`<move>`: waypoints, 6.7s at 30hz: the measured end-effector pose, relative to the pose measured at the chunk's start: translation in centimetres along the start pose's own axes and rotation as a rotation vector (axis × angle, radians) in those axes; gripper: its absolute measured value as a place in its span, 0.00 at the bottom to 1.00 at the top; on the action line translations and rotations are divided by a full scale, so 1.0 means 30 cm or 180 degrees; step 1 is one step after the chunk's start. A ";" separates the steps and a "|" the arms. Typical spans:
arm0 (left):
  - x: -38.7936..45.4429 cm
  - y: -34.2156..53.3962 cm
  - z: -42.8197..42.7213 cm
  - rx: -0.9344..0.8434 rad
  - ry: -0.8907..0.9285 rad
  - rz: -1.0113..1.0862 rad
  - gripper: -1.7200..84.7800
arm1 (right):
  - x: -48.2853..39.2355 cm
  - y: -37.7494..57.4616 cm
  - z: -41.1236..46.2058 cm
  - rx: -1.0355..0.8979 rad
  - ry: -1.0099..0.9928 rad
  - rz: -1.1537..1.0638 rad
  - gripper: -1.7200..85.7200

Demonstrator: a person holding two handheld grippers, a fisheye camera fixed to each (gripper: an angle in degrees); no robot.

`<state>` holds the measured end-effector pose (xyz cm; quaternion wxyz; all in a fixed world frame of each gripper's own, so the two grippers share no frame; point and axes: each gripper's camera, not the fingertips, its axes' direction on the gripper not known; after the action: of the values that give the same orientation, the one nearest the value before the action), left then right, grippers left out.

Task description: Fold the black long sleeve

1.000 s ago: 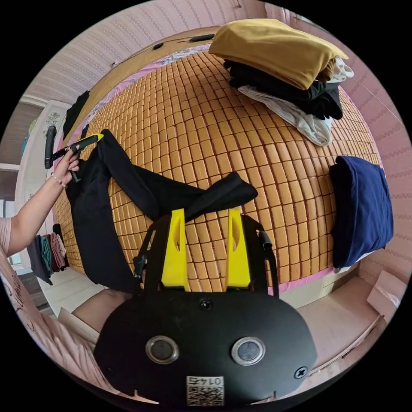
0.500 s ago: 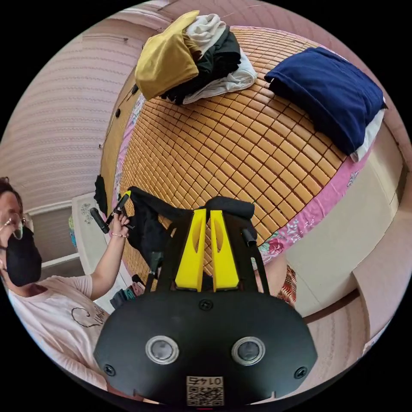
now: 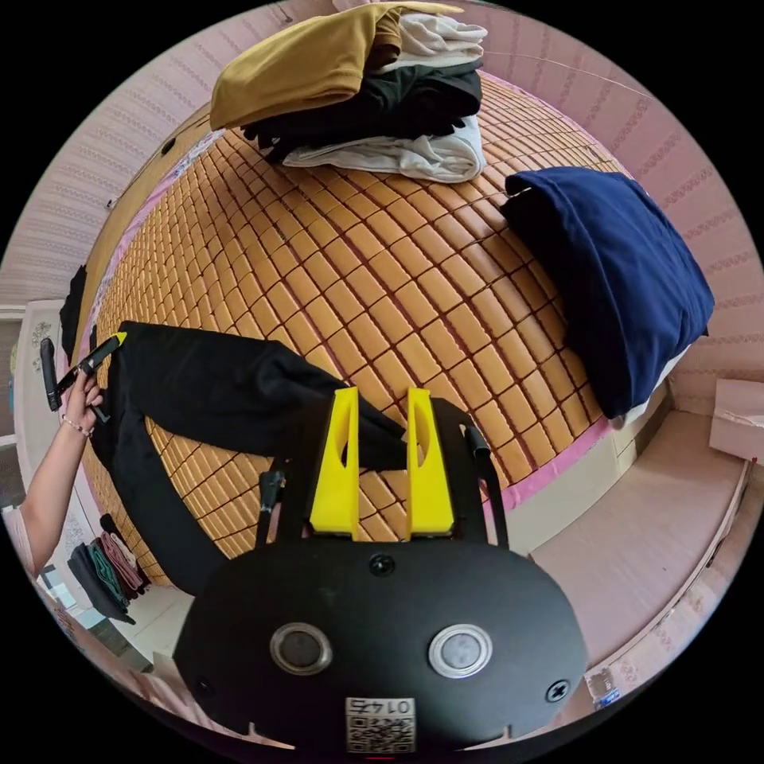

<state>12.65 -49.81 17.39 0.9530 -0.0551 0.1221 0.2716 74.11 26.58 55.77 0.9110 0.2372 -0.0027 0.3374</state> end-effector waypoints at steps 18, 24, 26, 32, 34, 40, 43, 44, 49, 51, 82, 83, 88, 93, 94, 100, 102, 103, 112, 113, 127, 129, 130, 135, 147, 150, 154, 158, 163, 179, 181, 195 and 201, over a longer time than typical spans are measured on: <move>0.238 0.030 -0.107 0.0330 0.0199 0.0753 0.03 | -0.001 0.192 -0.137 0.0181 -0.0750 -0.0505 0.03; 0.555 0.139 0.039 -0.0238 0.0935 0.1557 0.05 | 0.007 0.283 -0.073 -0.0275 -0.0405 -0.0516 0.12; 0.655 0.164 0.093 -0.0375 0.1157 0.1737 0.06 | 0.028 0.277 -0.092 -0.0098 -0.0607 -0.0427 0.14; 0.755 0.187 0.179 -0.0430 0.1038 0.2091 0.07 | -0.098 0.284 -0.049 -0.0084 -0.0454 -0.1116 0.14; 0.740 0.180 0.201 -0.0450 0.1019 0.2040 0.07 | -0.126 0.279 0.010 -0.0272 -0.0144 -0.1087 0.08; 0.695 0.179 0.251 -0.0487 0.0919 0.1984 0.07 | -0.054 0.226 -0.133 -0.0067 -0.0482 -0.0759 0.03; 0.700 0.190 0.260 -0.0447 0.0962 0.2030 0.07 | 0.041 0.136 -0.224 0.0132 -0.0941 -0.0489 0.03; 0.706 0.196 0.267 -0.0430 0.0991 0.2047 0.07 | 0.060 0.120 -0.236 0.0208 -0.0975 -0.0427 0.02; 0.742 0.217 0.308 -0.0424 0.1068 0.2138 0.08 | 0.095 0.066 -0.272 0.0386 -0.0746 -0.0099 0.03; 0.742 0.214 0.317 -0.0348 0.1025 0.2148 0.08 | 0.036 0.090 -0.273 0.0352 -0.0900 -0.0326 0.03; -0.109 0.966 0.039 0.0291 0.0026 -0.0288 0.03 | -0.756 -0.098 -0.631 0.0178 -0.0040 -0.0904 0.04; -0.205 1.052 0.005 0.0285 -0.0170 -0.0579 0.03 | -0.821 -0.114 -0.646 0.0197 -0.0157 -0.1030 0.04; -0.498 1.357 -0.072 0.0208 -0.0724 -0.1472 0.04 | -1.591 -0.219 -0.721 0.0201 -0.1066 -0.2421 0.09; -0.752 1.530 -0.097 0.0536 -0.0778 -0.1951 0.07 | -2.321 -0.175 -0.742 0.0096 -0.1316 -0.3563 0.10; -0.807 1.553 -0.084 0.0602 -0.0664 -0.2047 0.07 | -2.480 -0.151 -0.735 0.0035 -0.1279 -0.3768 0.10; -0.934 1.630 0.035 0.0607 -0.0231 -0.2328 0.08 | -3.065 -0.028 -0.607 -0.0470 -0.0830 -0.4049 0.12; -0.955 1.664 0.066 0.0572 -0.0182 -0.2402 0.07 | -3.165 0.004 -0.570 -0.0451 -0.0477 -0.4034 0.12; -0.962 1.687 0.068 0.0640 -0.0122 -0.2341 0.06 | -3.204 0.020 -0.588 -0.0179 -0.0230 -0.3944 0.09; -0.980 1.882 0.026 0.0943 -0.0139 -0.2133 0.01 | -3.406 0.209 -0.871 -0.0181 -0.1339 -0.5254 0.02; -0.968 1.912 0.002 0.1081 -0.0122 -0.2080 0.01 | -3.408 0.232 -0.915 -0.0283 -0.1645 -0.5445 0.03; -0.921 2.441 -0.192 0.0807 -0.0845 -0.2331 0.08 | -3.499 0.411 -0.930 -0.0548 -0.0208 -0.5888 0.14; -0.969 2.548 -0.201 0.0508 -0.1188 -0.2723 0.08 | -3.516 0.433 -0.895 -0.0574 0.0099 -0.5803 0.12; -1.002 2.616 -0.206 0.0362 -0.1347 -0.2973 0.08 | -3.520 0.450 -0.912 -0.0302 0.0098 -0.5776 0.09; -1.133 2.822 -0.198 0.0221 -0.1443 -0.3763 0.10 | -3.565 0.531 -0.946 -0.0055 0.0313 -0.5948 0.03; -1.089 2.894 -0.353 0.0616 -0.1000 -0.3400 0.03 | -3.652 0.520 -1.086 -0.0131 -0.0176 -0.5723 0.02; -1.096 2.936 -0.393 0.0742 -0.1334 -0.3629 0.04 | -3.675 0.530 -1.078 -0.0134 -0.0114 -0.5691 0.02; -1.152 3.012 -0.330 0.0432 -0.1214 -0.3946 0.08 | -3.696 0.536 -1.057 -0.0156 0.0003 -0.5600 0.02; -1.196 3.023 -0.306 0.0375 -0.1211 -0.3944 0.09 | -3.703 0.545 -1.058 -0.0123 0.0065 -0.5602 0.02; -1.284 3.024 -0.285 0.0606 -0.0988 -0.4107 0.09 | -3.702 0.548 -1.068 -0.0096 0.0079 -0.5578 0.02; -1.249 3.056 -0.451 0.0599 -0.0967 -0.4302 0.04 | -3.665 0.517 -1.071 -0.0157 0.0081 -0.5570 0.02; -1.255 3.039 -0.428 0.0611 -0.0821 -0.4222 0.07 | -3.653 0.502 -1.068 -0.0199 0.0056 -0.5541 0.02; -1.330 2.841 -0.352 0.0052 -0.1092 -0.3904 0.01 | -3.551 0.495 -1.021 -0.0033 0.0214 -0.5673 0.03; -1.342 2.774 -0.390 -0.0095 -0.1115 -0.3904 0.02 | -3.418 0.354 -1.094 0.0030 -0.0462 -0.5199 0.08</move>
<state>-67.04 -1.69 13.47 0.9403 -0.0831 -0.0930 -0.3167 -16.72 -15.08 14.29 0.8661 0.1894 0.1134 -0.4485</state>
